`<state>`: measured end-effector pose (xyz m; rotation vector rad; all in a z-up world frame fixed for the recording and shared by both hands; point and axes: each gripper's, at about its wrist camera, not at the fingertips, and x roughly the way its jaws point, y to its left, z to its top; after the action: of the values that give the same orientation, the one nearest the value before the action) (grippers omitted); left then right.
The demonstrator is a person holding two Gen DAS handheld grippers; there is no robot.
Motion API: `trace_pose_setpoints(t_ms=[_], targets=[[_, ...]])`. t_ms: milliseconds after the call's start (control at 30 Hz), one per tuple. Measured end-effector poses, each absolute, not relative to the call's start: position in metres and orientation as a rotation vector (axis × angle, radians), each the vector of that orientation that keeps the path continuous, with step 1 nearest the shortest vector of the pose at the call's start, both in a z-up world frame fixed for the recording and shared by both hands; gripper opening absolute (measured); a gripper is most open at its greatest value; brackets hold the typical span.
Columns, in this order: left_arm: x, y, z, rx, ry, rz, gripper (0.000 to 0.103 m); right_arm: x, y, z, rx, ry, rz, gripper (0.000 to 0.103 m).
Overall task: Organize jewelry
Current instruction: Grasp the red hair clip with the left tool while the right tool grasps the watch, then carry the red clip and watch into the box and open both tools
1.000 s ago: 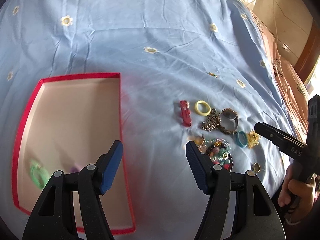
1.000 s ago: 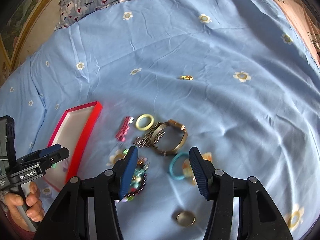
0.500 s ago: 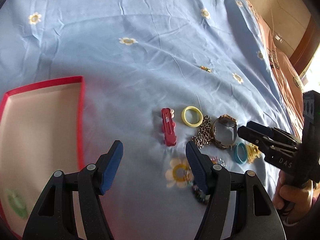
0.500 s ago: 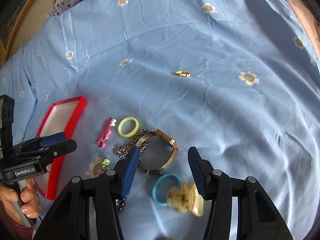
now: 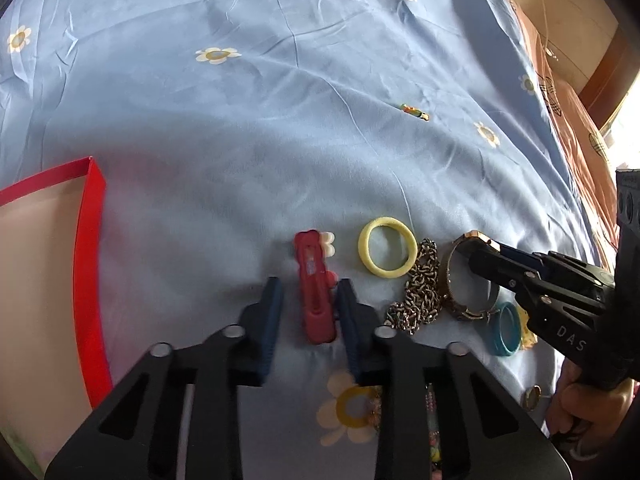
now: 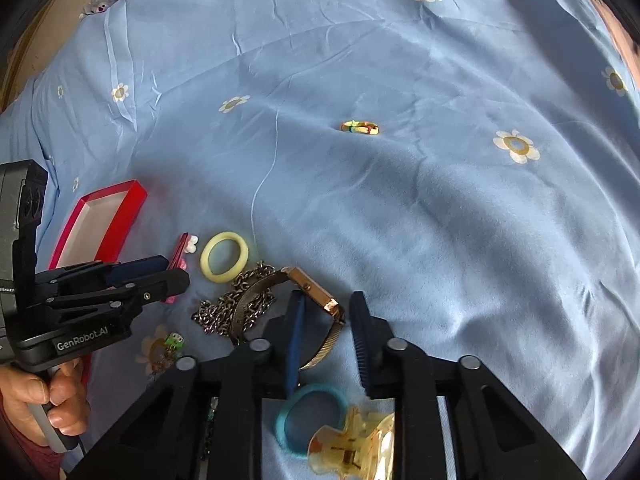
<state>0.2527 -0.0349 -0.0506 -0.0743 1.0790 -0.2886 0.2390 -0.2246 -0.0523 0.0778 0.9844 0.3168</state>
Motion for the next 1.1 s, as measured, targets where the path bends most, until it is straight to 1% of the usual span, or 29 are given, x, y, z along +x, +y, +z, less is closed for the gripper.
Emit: trace_pose_setpoints(t_ms=[67, 133, 233, 633, 1100], targets=[[0.253, -0.032, -0.050, -0.087, 1.077, -0.299, 0.017, 0.238, -0.223, -0.052, 0.070, 0.979, 0.313, 0.017], [0.251, -0.030, -0.049, -0.088, 1.069, -0.302, 0.017, 0.237, -0.222, -0.052, 0.068, 0.975, 0.316, 0.012], [0.244, -0.025, -0.043, -0.099, 1.054, -0.306, 0.017, 0.233, -0.222, -0.048, 0.085, 0.965, 0.330, 0.010], [0.202, 0.013, -0.013, -0.138, 0.983, -0.277, 0.017, 0.209, -0.193, -0.027, 0.107, 0.927, 0.418, 0.010], [0.166, 0.075, 0.002, -0.213, 0.937, -0.192, 0.017, 0.193, -0.134, -0.016, 0.066, 0.920, 0.516, 0.010]])
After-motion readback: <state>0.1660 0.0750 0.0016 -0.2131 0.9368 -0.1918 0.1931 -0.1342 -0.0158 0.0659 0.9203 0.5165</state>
